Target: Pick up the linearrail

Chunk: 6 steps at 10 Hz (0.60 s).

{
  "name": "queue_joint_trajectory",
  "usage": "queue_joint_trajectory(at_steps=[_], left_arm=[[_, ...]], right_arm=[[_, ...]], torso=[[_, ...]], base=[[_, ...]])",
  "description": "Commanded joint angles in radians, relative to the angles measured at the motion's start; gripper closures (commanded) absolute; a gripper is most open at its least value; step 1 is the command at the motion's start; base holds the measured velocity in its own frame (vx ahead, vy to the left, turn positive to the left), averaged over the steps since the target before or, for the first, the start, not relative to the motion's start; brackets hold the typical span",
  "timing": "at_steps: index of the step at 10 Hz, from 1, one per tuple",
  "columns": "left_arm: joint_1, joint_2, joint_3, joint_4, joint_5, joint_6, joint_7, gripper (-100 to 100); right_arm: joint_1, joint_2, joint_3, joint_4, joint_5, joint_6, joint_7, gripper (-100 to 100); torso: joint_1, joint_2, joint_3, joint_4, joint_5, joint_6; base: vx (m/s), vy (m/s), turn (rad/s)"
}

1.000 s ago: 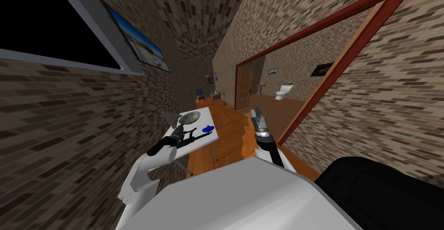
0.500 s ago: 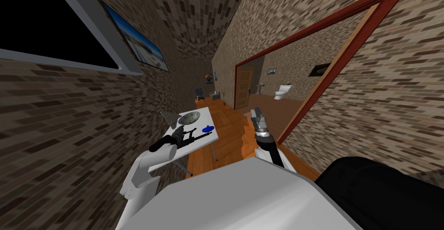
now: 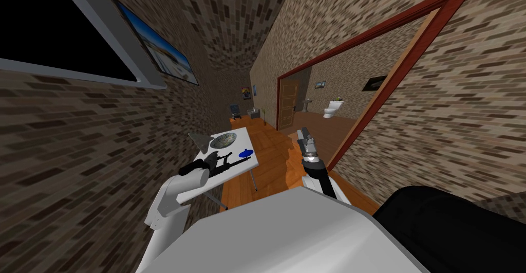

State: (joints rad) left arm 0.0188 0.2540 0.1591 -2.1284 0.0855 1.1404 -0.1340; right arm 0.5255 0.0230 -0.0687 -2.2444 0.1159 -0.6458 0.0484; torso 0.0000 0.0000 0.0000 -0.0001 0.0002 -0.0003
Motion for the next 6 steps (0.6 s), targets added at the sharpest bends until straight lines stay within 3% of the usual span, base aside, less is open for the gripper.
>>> queue_joint_trajectory(at_steps=[1, 3, 6], left_arm=[[-0.019, 0.004, 0.008, 0.008, 0.005, 0.05, -0.001, -100], [-0.019, 0.004, 0.008, 0.008, 0.005, 0.086, -0.001, -100], [-0.059, 0.007, 0.023, 0.037, 0.012, 0.183, -0.003, -100]], right_arm=[[0.0, 0.0, 0.0, 0.0, 0.0, 0.0, 0.0, 0], [0.0, 0.0, 0.0, 0.0, 0.0, 0.0, 0.0, 0], [0.0, 0.0, 0.0, 0.0, 0.0, 0.0, 0.0, 0]], torso=[[0.0, 0.0, 0.0, 0.0, 0.0, 0.0], [0.0, 0.0, 0.0, 0.0, 0.0, 0.0], [0.0, 0.0, 0.0, 0.0, 0.0, 0.0]], base=[[-0.003, 0.003, -0.047], [-0.002, 0.002, -0.015], [-0.005, 0.001, -0.046]])
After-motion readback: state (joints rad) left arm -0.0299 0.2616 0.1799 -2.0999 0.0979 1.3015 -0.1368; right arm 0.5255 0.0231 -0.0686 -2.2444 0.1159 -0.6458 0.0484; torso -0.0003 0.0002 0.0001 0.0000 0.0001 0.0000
